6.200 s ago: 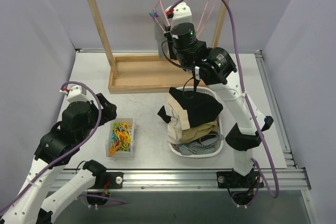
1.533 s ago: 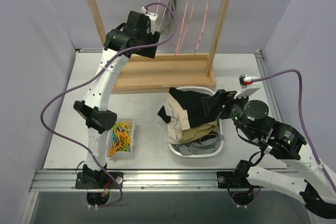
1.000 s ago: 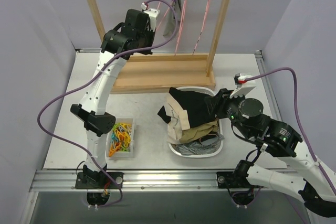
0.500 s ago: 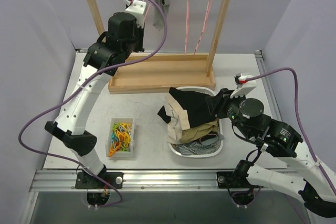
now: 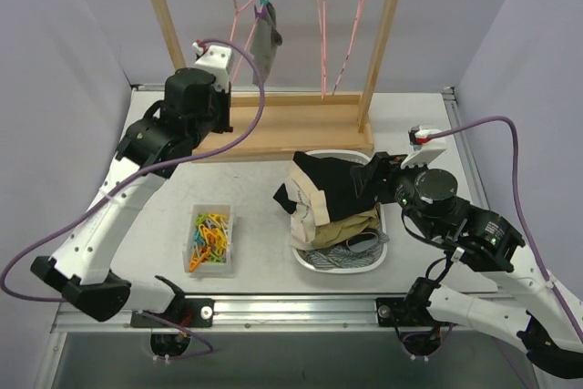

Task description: Remove the underwear clipped to the hanger

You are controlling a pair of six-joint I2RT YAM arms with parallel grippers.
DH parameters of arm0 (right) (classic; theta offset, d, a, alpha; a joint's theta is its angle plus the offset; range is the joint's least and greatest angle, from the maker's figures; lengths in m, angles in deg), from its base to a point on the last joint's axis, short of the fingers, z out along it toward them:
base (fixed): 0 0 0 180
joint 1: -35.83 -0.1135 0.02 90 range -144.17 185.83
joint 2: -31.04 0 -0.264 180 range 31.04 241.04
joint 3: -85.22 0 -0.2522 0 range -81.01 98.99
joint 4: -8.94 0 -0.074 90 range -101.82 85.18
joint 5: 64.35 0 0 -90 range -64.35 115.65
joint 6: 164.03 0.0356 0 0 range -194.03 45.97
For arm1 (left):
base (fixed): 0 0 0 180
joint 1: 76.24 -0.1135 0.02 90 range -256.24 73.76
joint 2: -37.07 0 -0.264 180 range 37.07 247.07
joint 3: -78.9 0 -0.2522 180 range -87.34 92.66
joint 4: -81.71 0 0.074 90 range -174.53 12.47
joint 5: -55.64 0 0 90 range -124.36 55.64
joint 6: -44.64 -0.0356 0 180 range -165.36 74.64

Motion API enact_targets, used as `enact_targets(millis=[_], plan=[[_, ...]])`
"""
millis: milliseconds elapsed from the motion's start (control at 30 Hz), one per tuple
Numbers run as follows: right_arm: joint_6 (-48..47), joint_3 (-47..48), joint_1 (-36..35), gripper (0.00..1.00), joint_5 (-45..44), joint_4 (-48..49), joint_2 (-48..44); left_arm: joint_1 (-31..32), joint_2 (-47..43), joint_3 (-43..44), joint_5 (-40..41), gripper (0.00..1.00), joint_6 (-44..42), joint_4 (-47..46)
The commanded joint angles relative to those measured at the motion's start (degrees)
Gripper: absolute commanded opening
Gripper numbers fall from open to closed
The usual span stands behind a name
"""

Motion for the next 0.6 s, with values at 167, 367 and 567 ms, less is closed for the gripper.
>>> enact_targets(millis=[167, 367, 567], plan=[[-0.9, 0.1, 0.8, 0.78, -2.4, 3.2, 1.6, 2.7, -20.5, -13.1, -1.9, 0.02, 5.5, -2.9], [-1.6, -0.5, 1.0, 0.82, -5.0, 6.0, -0.8, 4.1, -31.3, -20.9, -8.7, 0.02, 9.7, 1.4], [-1.6, 1.1, 1.1, 0.84, -8.8, 5.9, -3.4, 4.4, -38.1, -23.6, -22.1, 0.02, 11.3, 11.6]])
